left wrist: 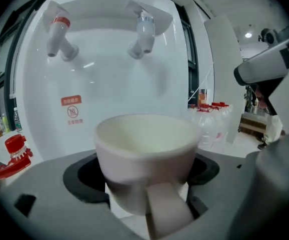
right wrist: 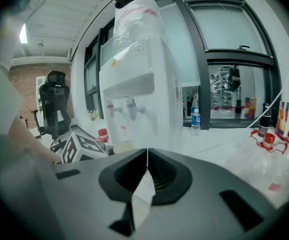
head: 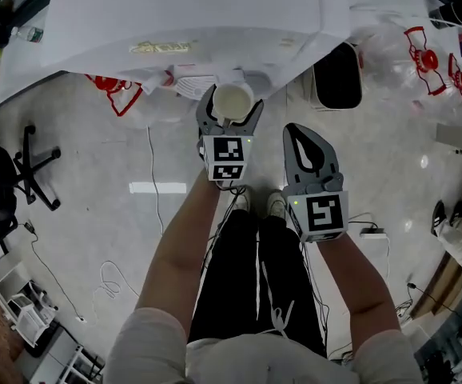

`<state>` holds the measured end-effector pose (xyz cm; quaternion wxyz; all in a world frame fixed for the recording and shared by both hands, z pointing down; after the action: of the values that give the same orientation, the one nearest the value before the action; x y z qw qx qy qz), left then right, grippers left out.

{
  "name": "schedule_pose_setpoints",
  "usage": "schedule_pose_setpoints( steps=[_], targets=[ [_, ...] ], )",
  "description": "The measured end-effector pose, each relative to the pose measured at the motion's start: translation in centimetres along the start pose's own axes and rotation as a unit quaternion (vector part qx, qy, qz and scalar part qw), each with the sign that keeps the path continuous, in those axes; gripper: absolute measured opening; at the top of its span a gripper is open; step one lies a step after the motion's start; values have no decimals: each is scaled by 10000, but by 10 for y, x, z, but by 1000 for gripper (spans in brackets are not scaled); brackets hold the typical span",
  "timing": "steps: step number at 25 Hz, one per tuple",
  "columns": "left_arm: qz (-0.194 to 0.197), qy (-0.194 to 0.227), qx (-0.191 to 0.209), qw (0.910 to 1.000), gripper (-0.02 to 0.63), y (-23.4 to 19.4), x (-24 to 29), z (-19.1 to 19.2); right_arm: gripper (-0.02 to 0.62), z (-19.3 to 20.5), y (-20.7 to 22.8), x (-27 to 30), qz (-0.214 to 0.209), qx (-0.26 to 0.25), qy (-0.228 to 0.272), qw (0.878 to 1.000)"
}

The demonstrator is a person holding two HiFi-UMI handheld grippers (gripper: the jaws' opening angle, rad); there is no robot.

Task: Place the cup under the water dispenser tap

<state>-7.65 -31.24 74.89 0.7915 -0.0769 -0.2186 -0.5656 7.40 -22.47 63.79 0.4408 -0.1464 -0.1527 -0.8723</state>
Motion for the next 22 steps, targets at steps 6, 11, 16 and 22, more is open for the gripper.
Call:
schedule_pose_setpoints(
  steps=[6, 11, 16, 22],
  targets=[
    [-16, 5, -79, 10000, 453, 3, 18, 5, 29, 8, 4, 10, -106, -143, -78, 9998],
    [-99, 183, -70, 9998, 453, 2, 25, 1, 29, 4, 5, 16, -224, -221, 86, 9995],
    [-217, 400, -231, 9987, 454, 1, 24, -1, 29, 12, 11, 12, -26, -61, -10, 10000],
    [-203, 844, -232, 9960, 454, 4, 23, -1, 29, 10, 12, 12, 66, -38, 74, 9999]
  ],
)
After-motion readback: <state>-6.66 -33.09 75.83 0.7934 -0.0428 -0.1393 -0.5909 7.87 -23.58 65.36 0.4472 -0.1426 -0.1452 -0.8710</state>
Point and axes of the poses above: the fingertips, and each gripper's own axes: x forward along the fingers, y to its right, z out of its underside, the point moved 8 cm from there along -x, backward along the fingers, and after that the axes turned 11 degrees about -z, right-handed, at the moved point
